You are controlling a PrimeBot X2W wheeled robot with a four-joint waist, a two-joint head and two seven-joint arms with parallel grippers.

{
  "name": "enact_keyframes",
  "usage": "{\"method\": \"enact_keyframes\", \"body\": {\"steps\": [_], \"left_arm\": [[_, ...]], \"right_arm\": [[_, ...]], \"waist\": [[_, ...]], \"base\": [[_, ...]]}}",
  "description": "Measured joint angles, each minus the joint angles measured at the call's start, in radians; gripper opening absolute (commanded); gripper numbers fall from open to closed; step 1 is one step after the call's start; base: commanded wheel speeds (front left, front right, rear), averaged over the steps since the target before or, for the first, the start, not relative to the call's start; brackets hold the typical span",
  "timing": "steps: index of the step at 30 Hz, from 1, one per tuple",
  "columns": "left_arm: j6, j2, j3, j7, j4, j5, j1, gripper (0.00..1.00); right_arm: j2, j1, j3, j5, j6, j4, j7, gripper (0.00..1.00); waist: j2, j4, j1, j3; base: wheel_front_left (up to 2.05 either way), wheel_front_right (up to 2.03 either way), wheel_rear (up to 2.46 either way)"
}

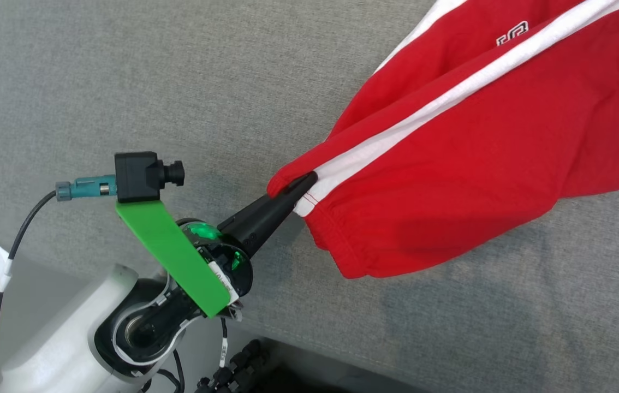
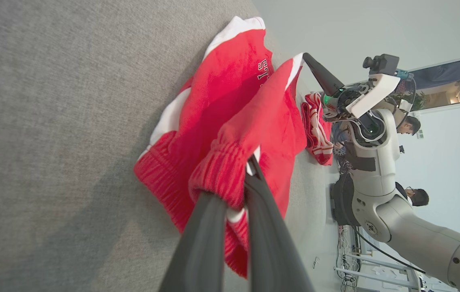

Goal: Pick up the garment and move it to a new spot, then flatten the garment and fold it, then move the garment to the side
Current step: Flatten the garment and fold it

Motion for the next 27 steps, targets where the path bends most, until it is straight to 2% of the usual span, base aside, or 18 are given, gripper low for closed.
{"method": "enact_keyframes", "body": {"steps": [9,18,27], "left_arm": [[-0.009,-0.028,0.029,-0.001,0.039,-0.035,-0.031,0.0],[-0.017,-0.06,0.028,-0.001,0.083,-0.036,-0.065,0.0],[-0.025,-0.068,0.021,0.005,0.126,-0.036,-0.074,0.0]], "right_arm": [[0.058,-0.131,0.058,-0.06,0.002,0.04,0.037,0.0],[0.095,-0.242,0.103,-0.12,0.003,0.115,0.072,0.0],[0.142,-0.313,0.148,-0.165,0.021,0.173,0.081,0.0]], "waist": [[0.0,0.059,0.0,0.025],[0.0,0.067,0.0,0.036],[0.0,0.069,0.0,0.044]], "base": [[0.0,0.0,0.0],[0.0,0.0,0.0],[0.0,0.0,0.0]]}}
